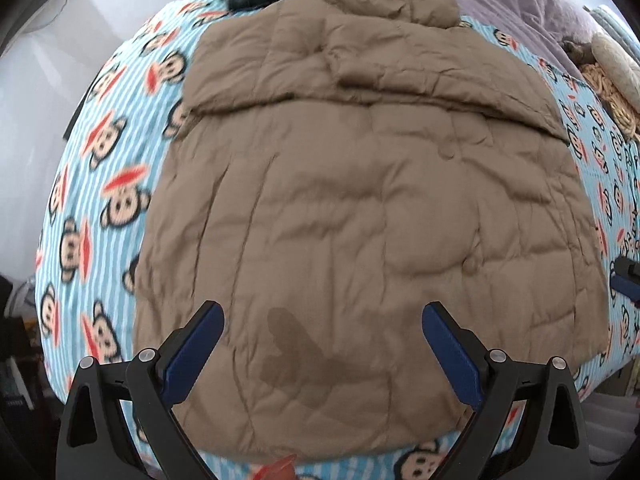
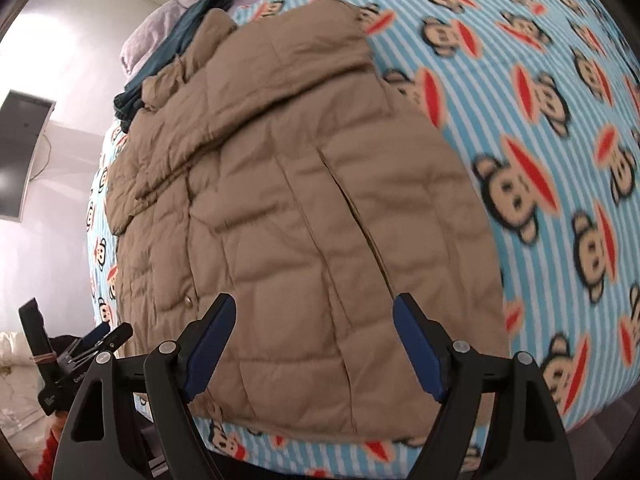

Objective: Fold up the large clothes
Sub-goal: 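Release the jacket with both grippers and lift them away, then grasp the beige jacket hem with both grippers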

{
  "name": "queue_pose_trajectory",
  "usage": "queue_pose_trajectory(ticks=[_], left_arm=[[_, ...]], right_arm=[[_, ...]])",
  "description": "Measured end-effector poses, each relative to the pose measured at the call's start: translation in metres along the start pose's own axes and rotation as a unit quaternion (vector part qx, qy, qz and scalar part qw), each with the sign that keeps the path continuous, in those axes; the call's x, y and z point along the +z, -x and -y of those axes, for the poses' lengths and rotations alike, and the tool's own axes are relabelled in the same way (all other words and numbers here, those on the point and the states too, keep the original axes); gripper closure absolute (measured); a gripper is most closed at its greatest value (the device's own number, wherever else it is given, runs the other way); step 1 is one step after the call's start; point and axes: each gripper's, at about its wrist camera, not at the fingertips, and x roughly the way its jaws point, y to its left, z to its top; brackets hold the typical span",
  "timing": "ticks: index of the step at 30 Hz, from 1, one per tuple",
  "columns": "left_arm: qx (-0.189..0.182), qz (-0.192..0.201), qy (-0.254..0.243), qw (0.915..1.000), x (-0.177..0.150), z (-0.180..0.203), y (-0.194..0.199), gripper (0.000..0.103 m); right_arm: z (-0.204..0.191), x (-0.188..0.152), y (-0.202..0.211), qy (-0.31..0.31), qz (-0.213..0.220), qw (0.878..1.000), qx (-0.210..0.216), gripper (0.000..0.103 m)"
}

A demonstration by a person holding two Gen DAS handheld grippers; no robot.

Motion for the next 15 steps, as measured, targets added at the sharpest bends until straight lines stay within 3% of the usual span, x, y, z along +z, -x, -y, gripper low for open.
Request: queue_pose_trajectory(ticks=[7, 9, 13, 15], left_arm=[[0.011, -0.026, 0.052, 0.9983, -0.037, -0.050, 0.000, 0.003], [-0.005, -0.038, 0.083, 0.9958, -0.054, -0.071, 0.001, 0.003], [-0.083, -0.063, 0.168, 0.9803, -0.090, -0.112, -0.002, 0.003], [-0.118, -0.071, 0.215, 0.9669, -0.108, -0.129, -0.005, 0.003]], right_arm=[[0.044, -0.029, 0.008, -0.061, -0.011, 0.998, -0.006, 0.020], [0.059, -0.038, 0.009, -0.086, -0.021, 0.996, -0.003, 0.020], [0.089, -0.060, 0.001, -0.153, -0.053, 0.986, 0.045, 0.020], [0.100, -0.072, -0.006, -0.185, -0.070, 0.978, 0.067, 0.020]])
